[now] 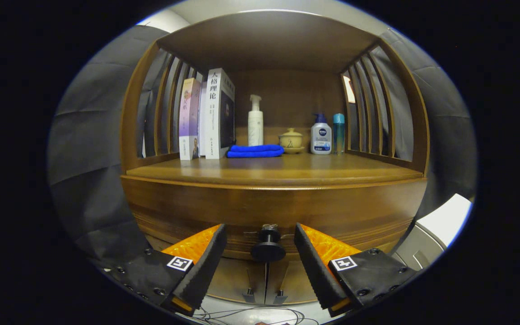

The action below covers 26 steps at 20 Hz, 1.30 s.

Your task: Pull open the drawer, take out the items inside it, and place them on the countertop above the cabinet.

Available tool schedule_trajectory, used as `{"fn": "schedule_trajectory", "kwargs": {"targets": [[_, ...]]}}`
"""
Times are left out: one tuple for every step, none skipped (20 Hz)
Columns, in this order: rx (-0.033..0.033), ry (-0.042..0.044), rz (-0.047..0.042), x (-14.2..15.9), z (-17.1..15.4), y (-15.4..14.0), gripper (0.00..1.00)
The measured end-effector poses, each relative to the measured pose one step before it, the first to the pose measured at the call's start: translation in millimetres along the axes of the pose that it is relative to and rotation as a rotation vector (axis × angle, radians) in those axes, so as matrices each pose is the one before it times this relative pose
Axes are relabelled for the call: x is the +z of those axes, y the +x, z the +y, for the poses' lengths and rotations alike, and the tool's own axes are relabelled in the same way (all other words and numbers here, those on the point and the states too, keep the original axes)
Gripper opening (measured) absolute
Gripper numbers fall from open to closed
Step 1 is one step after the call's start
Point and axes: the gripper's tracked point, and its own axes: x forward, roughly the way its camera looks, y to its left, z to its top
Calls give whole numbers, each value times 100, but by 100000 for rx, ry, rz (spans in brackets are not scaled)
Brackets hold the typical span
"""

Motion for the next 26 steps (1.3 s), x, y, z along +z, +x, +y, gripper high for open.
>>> {"fn": "schedule_trajectory", "kwargs": {"targets": [[-556, -906, 1017, -557, -42, 604, 91], [-1037, -380, 408, -300, -147, 455, 87], [-445, -23, 307, -389, -32, 248, 82], [-198, 259, 70, -180, 15, 43, 78], [-681, 311, -445, -3, -63, 259, 73], [-790, -212, -325, 79, -77, 119, 69], [-693, -891, 113, -51, -56, -85, 64], [-518, -943, -272, 46, 168, 130, 60], [-27, -668, 985, -142, -202, 83, 56], [145, 331, 1181, -124, 16, -46, 51], [-46, 1596, 689, 69, 28, 170, 47], [392, 1200, 430, 67, 13, -145, 42], [444, 1070, -535, -114, 29, 263, 38], [-578, -1093, -781, -10, -206, 579, 34], [162, -377, -38, -47, -174, -1203, 25], [478, 75, 845, -202, 165, 588, 24], [251, 1094, 1072, 75, -18, -144, 24], [252, 494, 368, 37, 37, 3, 25], [156, -171, 111, 18, 0, 67, 25], [31, -684, 87, 41, -37, -25, 25], [-62, -604, 575, -126, -25, -172, 25], [-78, -295, 237, -64, -48, -147, 25], [188, -49, 53, -75, 58, -193, 25], [295, -204, 42, -75, 33, -414, 25], [355, -463, -65, -221, -109, -565, 25], [443, -725, 43, -122, -66, -520, 25]]}}
